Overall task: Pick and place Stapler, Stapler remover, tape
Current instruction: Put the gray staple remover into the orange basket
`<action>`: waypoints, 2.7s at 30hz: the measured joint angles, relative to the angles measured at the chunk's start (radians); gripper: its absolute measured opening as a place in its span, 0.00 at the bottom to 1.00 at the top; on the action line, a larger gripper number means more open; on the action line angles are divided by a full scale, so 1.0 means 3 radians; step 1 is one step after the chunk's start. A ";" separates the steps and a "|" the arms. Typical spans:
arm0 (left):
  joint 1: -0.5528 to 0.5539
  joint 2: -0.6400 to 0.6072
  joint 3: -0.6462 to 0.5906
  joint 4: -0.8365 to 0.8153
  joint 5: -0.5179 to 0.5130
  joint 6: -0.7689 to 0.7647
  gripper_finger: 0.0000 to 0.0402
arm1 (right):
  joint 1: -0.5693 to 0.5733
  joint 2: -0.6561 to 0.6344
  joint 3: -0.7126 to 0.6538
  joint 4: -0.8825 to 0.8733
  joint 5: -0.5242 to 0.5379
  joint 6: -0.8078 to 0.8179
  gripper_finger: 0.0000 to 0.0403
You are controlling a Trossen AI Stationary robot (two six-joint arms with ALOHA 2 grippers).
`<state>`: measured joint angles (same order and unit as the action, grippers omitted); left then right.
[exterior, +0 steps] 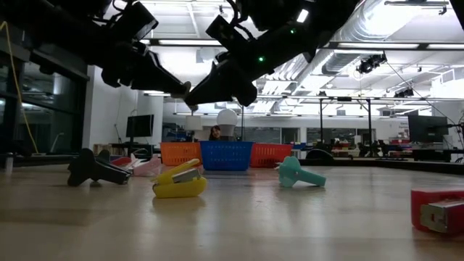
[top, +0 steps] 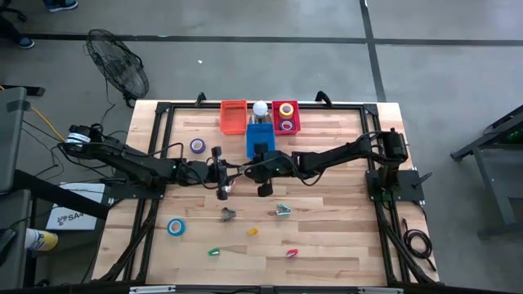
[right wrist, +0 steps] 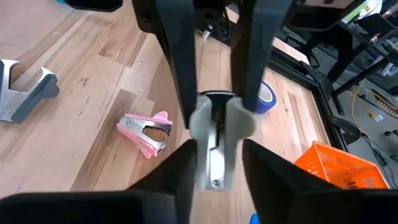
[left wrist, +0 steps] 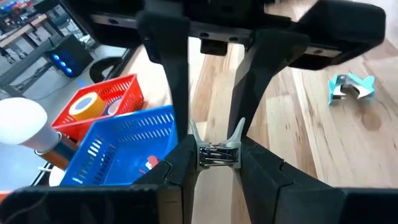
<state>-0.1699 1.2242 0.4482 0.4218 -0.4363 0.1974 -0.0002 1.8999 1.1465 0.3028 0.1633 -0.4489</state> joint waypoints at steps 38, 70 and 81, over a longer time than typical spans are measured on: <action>0.3023 0.0016 -0.0002 -0.0001 0.1305 -0.0591 0.22 | -0.0606 -0.0359 0.0001 -0.1441 0.0702 0.0660 0.48; 0.3099 0.1129 0.0998 -0.0988 0.1540 -0.0324 0.28 | -0.0661 -0.0562 0.0003 -0.2683 0.0477 0.0975 0.48; 0.3098 0.1173 0.1019 -0.0944 0.1564 -0.0474 0.44 | -0.0682 -0.0562 0.0003 -0.2738 0.0381 0.0976 0.48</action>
<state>0.7593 1.5761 0.7540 0.1387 0.0329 0.0551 -0.2047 1.7313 1.1473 -0.5185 0.2775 -0.1562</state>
